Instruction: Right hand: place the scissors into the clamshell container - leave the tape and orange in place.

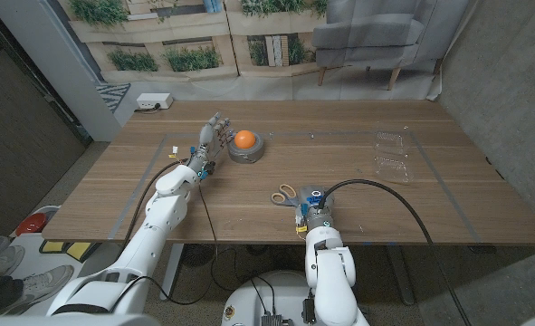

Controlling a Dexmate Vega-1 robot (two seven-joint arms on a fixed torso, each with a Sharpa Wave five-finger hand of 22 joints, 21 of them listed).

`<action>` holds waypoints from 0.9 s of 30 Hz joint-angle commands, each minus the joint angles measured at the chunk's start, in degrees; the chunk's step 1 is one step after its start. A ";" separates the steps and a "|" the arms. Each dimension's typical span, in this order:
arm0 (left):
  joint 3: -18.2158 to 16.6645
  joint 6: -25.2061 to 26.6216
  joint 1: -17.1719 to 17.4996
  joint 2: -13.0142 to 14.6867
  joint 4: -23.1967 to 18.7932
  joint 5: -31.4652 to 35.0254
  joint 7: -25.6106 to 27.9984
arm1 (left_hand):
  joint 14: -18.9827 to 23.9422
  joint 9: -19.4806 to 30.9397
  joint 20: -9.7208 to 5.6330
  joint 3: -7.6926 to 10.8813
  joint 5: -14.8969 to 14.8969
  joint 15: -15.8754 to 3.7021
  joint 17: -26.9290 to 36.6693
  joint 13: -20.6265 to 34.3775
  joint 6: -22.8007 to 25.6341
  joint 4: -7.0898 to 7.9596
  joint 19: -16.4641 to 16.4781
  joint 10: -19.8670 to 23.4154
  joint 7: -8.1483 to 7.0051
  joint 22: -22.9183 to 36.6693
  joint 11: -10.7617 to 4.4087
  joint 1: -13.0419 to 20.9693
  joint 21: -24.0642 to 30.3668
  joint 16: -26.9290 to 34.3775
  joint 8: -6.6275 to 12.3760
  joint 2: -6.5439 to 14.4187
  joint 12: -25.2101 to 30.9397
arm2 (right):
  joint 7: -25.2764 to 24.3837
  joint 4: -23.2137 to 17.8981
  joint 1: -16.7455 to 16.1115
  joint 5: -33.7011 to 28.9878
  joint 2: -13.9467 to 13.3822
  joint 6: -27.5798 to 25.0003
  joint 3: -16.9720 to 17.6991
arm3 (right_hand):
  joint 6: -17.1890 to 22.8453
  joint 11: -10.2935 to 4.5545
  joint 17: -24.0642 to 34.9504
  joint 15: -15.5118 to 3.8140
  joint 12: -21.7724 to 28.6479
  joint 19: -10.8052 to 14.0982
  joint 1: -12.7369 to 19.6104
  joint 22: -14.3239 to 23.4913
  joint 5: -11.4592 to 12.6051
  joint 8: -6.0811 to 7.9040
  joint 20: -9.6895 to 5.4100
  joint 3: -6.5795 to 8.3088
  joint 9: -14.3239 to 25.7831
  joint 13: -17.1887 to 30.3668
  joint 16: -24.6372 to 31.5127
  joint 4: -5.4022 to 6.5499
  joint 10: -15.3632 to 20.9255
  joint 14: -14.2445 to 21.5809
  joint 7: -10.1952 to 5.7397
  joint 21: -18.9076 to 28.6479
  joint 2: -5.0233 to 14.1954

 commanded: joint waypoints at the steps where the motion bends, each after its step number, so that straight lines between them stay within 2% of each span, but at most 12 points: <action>1: -0.04 -0.19 -0.12 0.09 0.22 0.02 -0.08 | -4.43 0.26 0.37 -0.14 0.25 0.08 0.31 0.27 0.14 0.05 -0.24 -3.83 0.16 0.23 -0.09 -0.33 -0.02 0.51 0.01 6.07 0.40 | -3.21 0.99 -0.09 0.15 0.07 -1.06 -0.23 | 9.93 0.02 1.01 -5.63 0.89 0.65 3.18 0.12 -0.53 1.63 -1.15 1.07 -0.40 0.38 0.19 0.23 1.15 0.93 -2.75 0.56 2.17; 10: 0.07 -0.34 -0.61 -0.02 1.00 0.09 -0.18 | -4.45 0.25 0.36 -0.18 0.25 0.08 0.30 0.27 0.12 0.04 -0.23 -3.85 0.17 0.23 -0.07 -0.33 -0.04 0.50 0.00 6.08 0.40 | -7.66 0.85 -0.18 2.59 -0.58 -1.25 -0.15 | 10.98 0.67 2.41 -5.46 1.62 1.36 4.29 0.26 -1.25 1.54 -1.38 1.97 -1.09 0.35 0.46 0.35 2.68 2.01 -2.21 1.15 1.79; 27: 0.16 -0.66 -1.16 -0.29 1.77 0.12 -0.17 | -4.46 0.25 0.43 -0.22 0.26 0.12 0.30 0.28 0.08 0.02 -0.23 -3.82 0.21 0.24 -0.08 -0.30 -0.10 0.48 -0.02 6.13 0.41 | -11.96 0.23 0.35 4.38 -1.17 -2.06 -0.18 | 11.68 1.25 3.82 -4.97 2.22 1.76 4.95 0.40 -2.02 1.77 -1.17 2.85 -0.86 0.73 0.09 0.64 3.66 3.42 -1.60 1.77 1.15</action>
